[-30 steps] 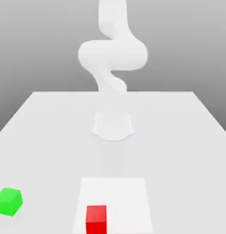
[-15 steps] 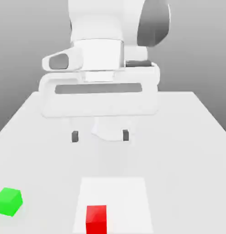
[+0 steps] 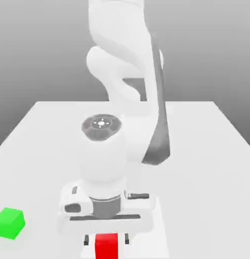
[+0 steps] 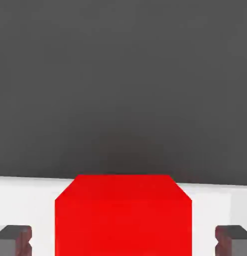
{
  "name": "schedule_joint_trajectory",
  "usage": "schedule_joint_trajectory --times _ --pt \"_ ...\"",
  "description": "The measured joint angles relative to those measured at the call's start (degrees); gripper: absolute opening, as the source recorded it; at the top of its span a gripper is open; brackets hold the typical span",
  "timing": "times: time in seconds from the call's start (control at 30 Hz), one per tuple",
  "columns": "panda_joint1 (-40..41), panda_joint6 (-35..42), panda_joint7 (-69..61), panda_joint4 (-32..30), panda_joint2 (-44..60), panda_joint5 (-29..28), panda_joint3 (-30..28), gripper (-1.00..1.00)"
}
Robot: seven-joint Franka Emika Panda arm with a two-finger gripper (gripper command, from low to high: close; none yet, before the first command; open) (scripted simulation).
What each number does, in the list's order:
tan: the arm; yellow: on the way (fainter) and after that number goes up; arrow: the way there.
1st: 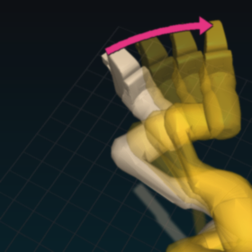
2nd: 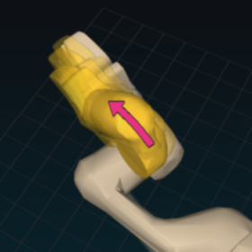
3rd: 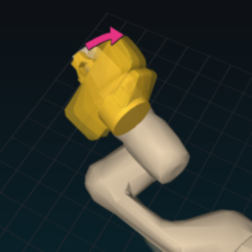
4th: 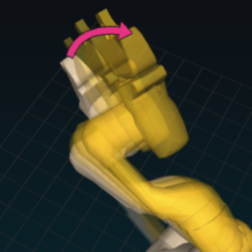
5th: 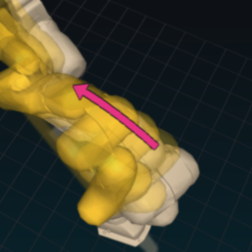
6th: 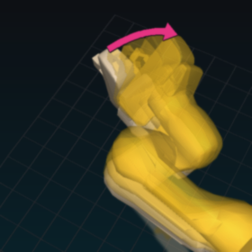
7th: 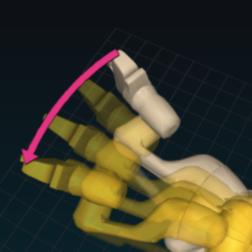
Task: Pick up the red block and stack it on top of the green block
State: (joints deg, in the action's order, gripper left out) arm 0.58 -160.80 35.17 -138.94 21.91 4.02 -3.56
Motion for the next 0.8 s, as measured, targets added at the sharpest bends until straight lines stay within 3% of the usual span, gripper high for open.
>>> schedule_joint_trajectory --times 0.13,0.3,0.6,0.7,0.73,0.8 --pt "0.09 -0.38 -0.01 0.07 0.46 0.01 0.11 -1.00" --pt "0.14 6.76 1.23 -1.10 -7.81 -1.35 -1.42 -1.00" --pt "13.65 12.26 2.83 1.74 -9.81 3.07 -14.16 -1.00" --pt "16.47 8.03 0.45 2.54 -4.45 7.06 -13.21 -1.00" --pt "17.17 6.63 -0.25 2.67 -2.83 8.09 -12.50 1.00" --pt "17.18 6.64 -0.25 2.67 -2.84 8.09 -12.50 1.00"
